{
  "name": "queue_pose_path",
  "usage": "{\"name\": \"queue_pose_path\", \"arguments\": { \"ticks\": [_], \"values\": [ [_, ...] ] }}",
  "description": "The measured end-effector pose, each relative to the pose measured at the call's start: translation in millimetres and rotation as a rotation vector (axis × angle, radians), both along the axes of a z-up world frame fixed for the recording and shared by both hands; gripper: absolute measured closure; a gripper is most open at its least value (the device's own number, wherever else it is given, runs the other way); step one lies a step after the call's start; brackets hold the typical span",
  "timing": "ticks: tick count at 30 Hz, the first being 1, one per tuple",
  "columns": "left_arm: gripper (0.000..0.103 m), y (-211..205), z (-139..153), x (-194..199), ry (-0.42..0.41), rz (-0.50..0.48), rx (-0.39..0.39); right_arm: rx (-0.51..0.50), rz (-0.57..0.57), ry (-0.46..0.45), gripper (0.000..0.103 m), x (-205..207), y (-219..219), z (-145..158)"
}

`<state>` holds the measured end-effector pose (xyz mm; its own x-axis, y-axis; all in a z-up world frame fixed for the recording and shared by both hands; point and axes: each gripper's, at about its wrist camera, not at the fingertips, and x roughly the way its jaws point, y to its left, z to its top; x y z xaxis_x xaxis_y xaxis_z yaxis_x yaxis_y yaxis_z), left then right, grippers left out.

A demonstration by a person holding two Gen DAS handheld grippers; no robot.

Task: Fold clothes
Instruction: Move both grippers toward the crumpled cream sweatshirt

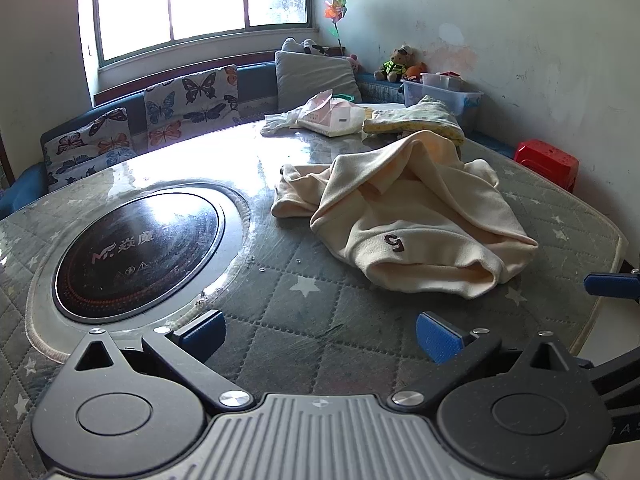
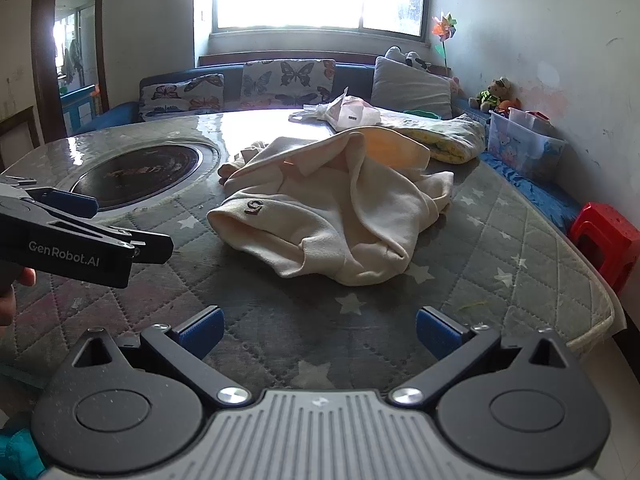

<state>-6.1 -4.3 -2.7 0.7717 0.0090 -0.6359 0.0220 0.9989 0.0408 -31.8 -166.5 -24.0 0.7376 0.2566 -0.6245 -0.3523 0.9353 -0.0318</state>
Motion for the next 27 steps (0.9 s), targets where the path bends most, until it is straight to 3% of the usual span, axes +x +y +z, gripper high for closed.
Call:
{"name": "queue_pose_path", "arguments": {
  "ticks": [27],
  "values": [
    [0.0,-3,1,46,0.042,-0.028,0.027,-0.007,0.021,0.035,0.0,41,7,-2]
  ]
}}
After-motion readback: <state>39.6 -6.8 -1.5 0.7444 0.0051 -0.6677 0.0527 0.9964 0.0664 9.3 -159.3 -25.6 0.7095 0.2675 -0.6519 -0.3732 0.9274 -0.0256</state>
